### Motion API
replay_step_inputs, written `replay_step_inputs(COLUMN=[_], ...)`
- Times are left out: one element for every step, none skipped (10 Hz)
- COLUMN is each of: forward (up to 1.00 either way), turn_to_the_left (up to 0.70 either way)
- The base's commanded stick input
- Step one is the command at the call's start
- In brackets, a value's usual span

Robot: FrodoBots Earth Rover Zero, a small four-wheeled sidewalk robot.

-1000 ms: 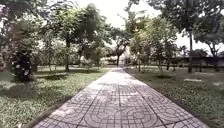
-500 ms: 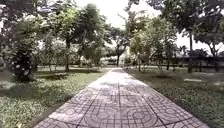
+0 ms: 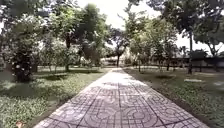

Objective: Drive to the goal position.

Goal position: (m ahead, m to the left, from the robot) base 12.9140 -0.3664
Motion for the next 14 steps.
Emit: replay_step_inputs(forward=[0.70, 0.70, 0.70, 0.70, 0.70, 0.70, 0.70, 0.70, 0.70, 0.70, 0.70, 0.70, 0.70, 0.70], turn_to_the_left=[0.00, 0.00, 0.00, 0.00, 0.00, 0.00, 0.00, 0.00, 0.00, 0.00, 0.00, 0.00, 0.00, 0.00])
